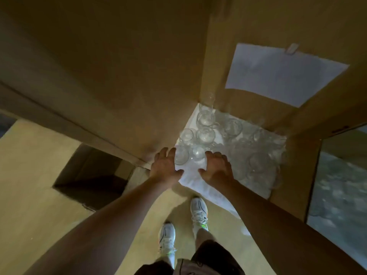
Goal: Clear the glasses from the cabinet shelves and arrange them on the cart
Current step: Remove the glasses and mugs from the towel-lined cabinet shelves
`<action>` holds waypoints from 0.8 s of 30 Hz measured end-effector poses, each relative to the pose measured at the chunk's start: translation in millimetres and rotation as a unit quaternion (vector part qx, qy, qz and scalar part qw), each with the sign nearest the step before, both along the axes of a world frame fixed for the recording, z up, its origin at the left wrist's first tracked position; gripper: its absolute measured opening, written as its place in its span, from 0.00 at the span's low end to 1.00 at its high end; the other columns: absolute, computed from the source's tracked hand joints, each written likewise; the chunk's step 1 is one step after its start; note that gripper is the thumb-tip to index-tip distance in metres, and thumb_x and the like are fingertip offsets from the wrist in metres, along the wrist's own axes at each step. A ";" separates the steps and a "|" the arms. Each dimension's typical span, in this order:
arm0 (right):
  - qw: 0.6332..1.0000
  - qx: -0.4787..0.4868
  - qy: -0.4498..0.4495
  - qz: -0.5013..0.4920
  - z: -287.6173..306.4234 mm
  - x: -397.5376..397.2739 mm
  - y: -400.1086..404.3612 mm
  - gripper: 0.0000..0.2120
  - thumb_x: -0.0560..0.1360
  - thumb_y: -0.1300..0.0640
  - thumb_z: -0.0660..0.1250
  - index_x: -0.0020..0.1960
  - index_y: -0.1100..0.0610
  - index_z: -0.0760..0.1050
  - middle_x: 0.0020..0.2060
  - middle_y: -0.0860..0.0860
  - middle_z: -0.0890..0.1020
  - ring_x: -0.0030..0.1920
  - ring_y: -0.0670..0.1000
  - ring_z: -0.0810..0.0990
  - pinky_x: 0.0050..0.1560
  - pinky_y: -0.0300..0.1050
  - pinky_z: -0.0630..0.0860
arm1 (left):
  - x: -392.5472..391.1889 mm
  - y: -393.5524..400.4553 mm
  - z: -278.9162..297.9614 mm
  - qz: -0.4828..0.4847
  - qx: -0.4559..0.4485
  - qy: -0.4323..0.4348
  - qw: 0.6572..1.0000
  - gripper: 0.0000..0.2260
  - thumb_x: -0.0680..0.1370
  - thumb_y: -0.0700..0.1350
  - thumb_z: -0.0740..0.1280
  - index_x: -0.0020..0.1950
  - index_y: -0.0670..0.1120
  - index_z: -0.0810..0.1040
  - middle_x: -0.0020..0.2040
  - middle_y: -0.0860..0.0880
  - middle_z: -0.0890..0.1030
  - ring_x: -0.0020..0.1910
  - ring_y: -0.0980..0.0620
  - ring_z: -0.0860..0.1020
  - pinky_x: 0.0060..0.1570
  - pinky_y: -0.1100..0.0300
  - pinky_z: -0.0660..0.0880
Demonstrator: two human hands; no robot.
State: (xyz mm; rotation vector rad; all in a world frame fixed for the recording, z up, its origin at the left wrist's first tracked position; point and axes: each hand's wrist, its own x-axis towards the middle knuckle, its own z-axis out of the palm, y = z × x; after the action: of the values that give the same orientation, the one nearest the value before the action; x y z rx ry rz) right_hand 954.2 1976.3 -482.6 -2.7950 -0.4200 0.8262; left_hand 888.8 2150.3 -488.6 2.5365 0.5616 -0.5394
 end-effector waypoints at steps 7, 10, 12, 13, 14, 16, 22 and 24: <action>0.999 -0.003 -0.013 0.038 -71.3 40.6 7.7 0.31 0.76 0.46 0.70 0.74 0.55 0.64 0.65 0.58 0.73 0.65 0.60 0.71 0.61 0.52 0.72 | 31.3 0.3 -61.0 0.060 -0.017 0.019 0.998 0.38 0.71 0.51 0.75 0.77 0.49 0.61 0.74 0.48 0.65 0.73 0.45 0.63 0.67 0.49 0.69; 0.998 -0.015 -0.024 0.065 -97.1 50.8 11.4 0.35 0.76 0.43 0.69 0.76 0.54 0.60 0.69 0.58 0.70 0.69 0.60 0.67 0.66 0.53 0.67 | 38.6 2.7 -87.1 0.080 -0.009 0.035 0.996 0.40 0.70 0.51 0.77 0.77 0.48 0.62 0.74 0.46 0.65 0.72 0.44 0.63 0.68 0.50 0.68; 0.996 -0.023 -0.034 0.085 -111.1 53.5 15.1 0.37 0.76 0.43 0.69 0.78 0.54 0.57 0.71 0.59 0.67 0.71 0.61 0.66 0.68 0.54 0.65 | 37.3 2.6 -102.8 0.100 -0.013 0.044 0.994 0.40 0.69 0.52 0.78 0.77 0.48 0.62 0.73 0.46 0.66 0.72 0.44 0.64 0.67 0.50 0.68; 0.995 -0.025 -0.035 0.087 -116.1 53.6 17.2 0.38 0.76 0.43 0.69 0.79 0.54 0.56 0.72 0.59 0.67 0.72 0.61 0.65 0.70 0.55 0.64 | 35.0 1.9 -108.8 0.104 -0.013 0.047 0.993 0.41 0.69 0.52 0.78 0.77 0.48 0.62 0.73 0.46 0.66 0.72 0.44 0.64 0.66 0.50 0.69; 0.995 -0.026 -0.036 0.085 -120.7 53.1 19.7 0.39 0.76 0.43 0.69 0.79 0.54 0.54 0.72 0.59 0.66 0.72 0.61 0.65 0.71 0.56 0.63 | 32.4 1.3 -114.9 0.108 -0.012 0.049 0.993 0.41 0.69 0.52 0.78 0.77 0.48 0.61 0.73 0.46 0.66 0.72 0.44 0.64 0.66 0.50 0.69; 0.996 -0.028 -0.035 0.082 -129.9 51.9 23.8 0.40 0.76 0.43 0.69 0.80 0.54 0.53 0.72 0.58 0.66 0.73 0.61 0.64 0.73 0.58 0.61 | 29.3 0.8 -126.5 0.118 -0.008 0.043 0.992 0.43 0.69 0.50 0.79 0.78 0.47 0.60 0.73 0.45 0.66 0.72 0.44 0.65 0.67 0.51 0.68; 0.995 -0.042 -0.048 0.083 -150.1 49.7 28.2 0.41 0.75 0.45 0.71 0.80 0.54 0.54 0.71 0.58 0.67 0.73 0.62 0.63 0.73 0.62 0.59 | 32.8 3.0 -155.6 0.109 0.015 0.065 0.992 0.49 0.71 0.49 0.78 0.82 0.42 0.50 0.80 0.42 0.59 0.77 0.43 0.62 0.71 0.52 0.65; 0.996 -0.030 -0.050 0.072 -155.8 50.3 29.0 0.40 0.74 0.46 0.72 0.79 0.54 0.56 0.71 0.58 0.68 0.73 0.62 0.63 0.73 0.60 0.61 | 37.2 5.0 -164.2 0.116 0.005 0.075 0.990 0.50 0.70 0.48 0.79 0.82 0.42 0.50 0.79 0.42 0.61 0.77 0.43 0.63 0.69 0.53 0.67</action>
State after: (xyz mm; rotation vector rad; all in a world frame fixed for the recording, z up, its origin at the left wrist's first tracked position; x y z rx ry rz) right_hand 1004.6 2005.4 -638.3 -2.8981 -0.6300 0.7417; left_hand 926.0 2155.3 -652.8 2.4089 0.9026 -0.6454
